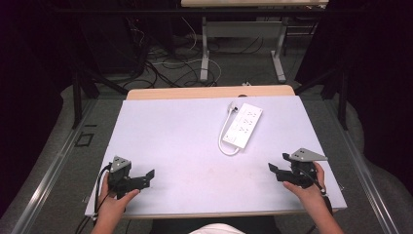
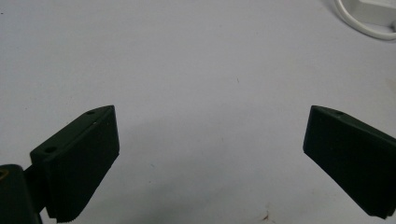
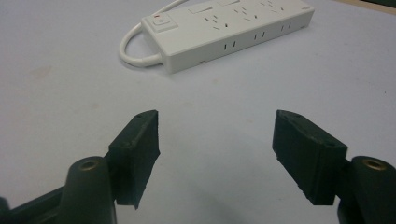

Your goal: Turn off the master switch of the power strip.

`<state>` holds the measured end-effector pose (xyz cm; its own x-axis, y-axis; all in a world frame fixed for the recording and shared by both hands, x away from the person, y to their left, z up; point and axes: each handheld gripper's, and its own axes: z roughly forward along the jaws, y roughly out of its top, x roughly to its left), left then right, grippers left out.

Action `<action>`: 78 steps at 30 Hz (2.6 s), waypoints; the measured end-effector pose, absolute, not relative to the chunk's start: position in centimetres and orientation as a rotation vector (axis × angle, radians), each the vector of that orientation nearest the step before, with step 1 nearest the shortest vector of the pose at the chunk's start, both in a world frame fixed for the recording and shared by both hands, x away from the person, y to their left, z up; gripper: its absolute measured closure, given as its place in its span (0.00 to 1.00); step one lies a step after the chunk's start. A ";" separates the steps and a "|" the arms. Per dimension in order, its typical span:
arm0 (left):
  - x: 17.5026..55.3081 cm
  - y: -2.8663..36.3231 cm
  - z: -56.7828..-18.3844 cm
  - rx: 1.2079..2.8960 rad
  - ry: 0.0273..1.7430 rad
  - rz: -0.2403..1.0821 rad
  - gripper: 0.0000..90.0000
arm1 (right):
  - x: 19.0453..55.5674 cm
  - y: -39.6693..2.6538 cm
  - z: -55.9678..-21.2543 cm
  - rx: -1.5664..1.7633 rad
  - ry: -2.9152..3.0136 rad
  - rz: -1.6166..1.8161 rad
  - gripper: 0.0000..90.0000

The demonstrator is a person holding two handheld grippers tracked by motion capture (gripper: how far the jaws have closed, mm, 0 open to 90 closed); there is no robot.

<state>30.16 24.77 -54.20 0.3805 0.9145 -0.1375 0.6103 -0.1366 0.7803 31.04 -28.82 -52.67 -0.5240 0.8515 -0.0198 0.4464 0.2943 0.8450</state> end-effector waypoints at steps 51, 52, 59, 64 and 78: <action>29.8 25.1 -54.2 1.833 1.340 0.484 0.04 | 37.1 -23.5 -47.3 0.981 2.282 0.987 0.38; 29.8 25.1 -54.2 1.834 1.340 0.485 0.04 | 37.2 -23.3 -47.2 0.985 2.282 0.985 0.37; 29.9 25.2 -54.2 1.831 1.334 0.488 0.04 | 37.9 -22.5 -46.7 0.977 2.303 0.968 0.38; 29.9 25.4 -54.1 1.838 1.336 0.488 0.04 | 38.4 -21.9 -46.5 0.972 2.315 0.950 0.38; 29.9 25.4 -54.2 1.824 1.344 0.486 0.05 | 40.3 -20.7 -46.3 1.032 2.347 0.924 0.40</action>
<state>29.93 25.43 -54.15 0.3613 0.9205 -0.1491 0.6126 -0.1137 0.7822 40.26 -20.75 -46.26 -0.6402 0.7614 -0.1024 0.4873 0.5055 0.7121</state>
